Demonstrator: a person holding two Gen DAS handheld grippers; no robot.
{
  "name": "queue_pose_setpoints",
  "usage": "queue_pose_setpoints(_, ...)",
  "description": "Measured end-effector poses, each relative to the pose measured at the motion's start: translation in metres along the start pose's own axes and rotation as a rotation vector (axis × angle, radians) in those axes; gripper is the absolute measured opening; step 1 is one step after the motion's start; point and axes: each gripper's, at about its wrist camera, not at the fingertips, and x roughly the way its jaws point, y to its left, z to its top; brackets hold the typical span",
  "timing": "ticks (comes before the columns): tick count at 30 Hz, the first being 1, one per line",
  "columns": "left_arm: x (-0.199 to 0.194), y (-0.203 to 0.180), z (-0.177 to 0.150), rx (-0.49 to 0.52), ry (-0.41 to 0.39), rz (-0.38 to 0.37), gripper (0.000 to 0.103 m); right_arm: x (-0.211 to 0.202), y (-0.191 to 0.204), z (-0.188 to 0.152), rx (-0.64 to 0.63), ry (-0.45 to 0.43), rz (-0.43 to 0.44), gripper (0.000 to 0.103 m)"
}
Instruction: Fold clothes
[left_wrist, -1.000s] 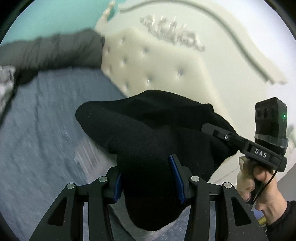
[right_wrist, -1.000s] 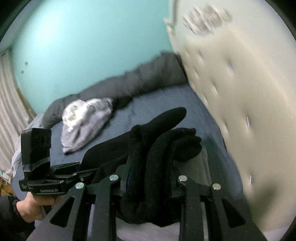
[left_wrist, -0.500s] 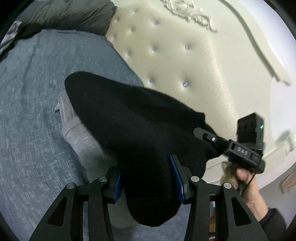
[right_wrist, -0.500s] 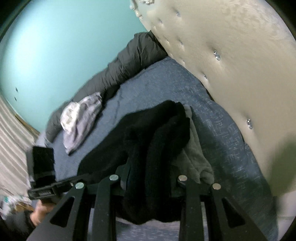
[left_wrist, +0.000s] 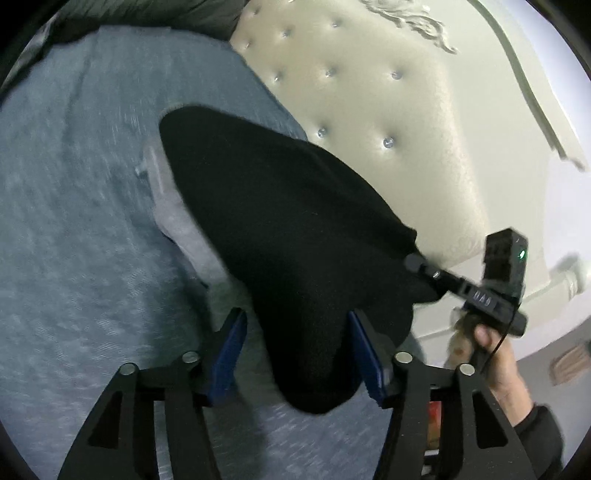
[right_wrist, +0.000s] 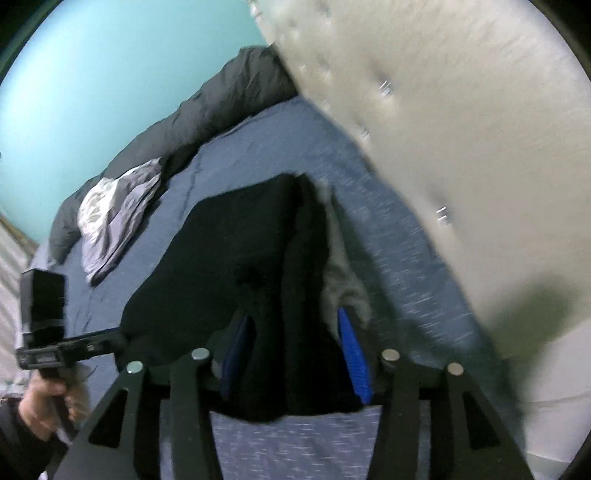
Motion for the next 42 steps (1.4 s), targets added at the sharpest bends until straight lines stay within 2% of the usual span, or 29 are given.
queue_pose_setpoints(3, -0.022, -0.014, 0.004, 0.076, -0.064, 0.054, 0.061, -0.023, 0.01, 0.004, -0.034, -0.106, -0.073, 0.053)
queue_pose_setpoints(6, -0.028, -0.033, 0.008, 0.146, -0.096, 0.071, 0.061, -0.042, 0.024, 0.01, -0.058, -0.21, -0.01, 0.052)
queue_pose_setpoints(7, -0.027, -0.039, 0.009, 0.168, -0.095, 0.073, 0.061, -0.043, 0.029, 0.012, -0.075, -0.215, 0.007, 0.049)
queue_pose_setpoints(8, -0.025, -0.046, 0.009, 0.19, -0.094, 0.075, 0.061, -0.039, 0.036, 0.014, -0.096, -0.198, 0.021, 0.03)
queue_pose_setpoints(9, -0.021, -0.052, 0.008, 0.206, -0.088, 0.073, 0.061, -0.033, 0.042, 0.015, -0.119, -0.169, 0.024, 0.017)
queue_pose_setpoints(12, -0.006, -0.066, 0.005, 0.241, -0.063, 0.081, 0.061, -0.014, 0.053, 0.009, -0.165, -0.109, 0.023, 0.006)
queue_pose_setpoints(16, 0.007, -0.07, -0.017, 0.298, -0.021, 0.112, 0.061, 0.011, 0.044, -0.012, -0.178, -0.063, -0.072, 0.002)
queue_pose_setpoints(18, 0.013, -0.071, -0.027, 0.338, 0.014, 0.126, 0.061, 0.019, 0.029, -0.022, -0.145, -0.06, -0.095, 0.0)
queue_pose_setpoints(24, 0.021, -0.073, -0.039, 0.404, 0.026, 0.145, 0.06, 0.034, -0.012, -0.042, 0.065, -0.106, -0.015, 0.0)
queue_pose_setpoints(28, 0.023, -0.072, -0.041, 0.411, 0.021, 0.143, 0.06, 0.037, -0.026, -0.04, 0.164, -0.113, 0.038, 0.0)
queue_pose_setpoints(31, 0.02, -0.074, -0.041, 0.4, 0.015, 0.15, 0.06, 0.022, -0.011, -0.029, 0.126, -0.137, 0.044, 0.0)
queue_pose_setpoints(35, 0.017, -0.067, -0.037, 0.342, 0.012, 0.119, 0.06, -0.004, 0.004, -0.01, 0.079, -0.216, 0.07, 0.001)
queue_pose_setpoints(37, 0.013, -0.067, -0.035, 0.325, 0.01, 0.111, 0.06, -0.008, 0.014, 0.001, 0.037, -0.228, 0.057, 0.001)
queue_pose_setpoints(42, -0.001, -0.073, -0.024, 0.329, -0.041, 0.12, 0.06, 0.023, 0.035, 0.021, -0.075, -0.1, 0.006, 0.001)
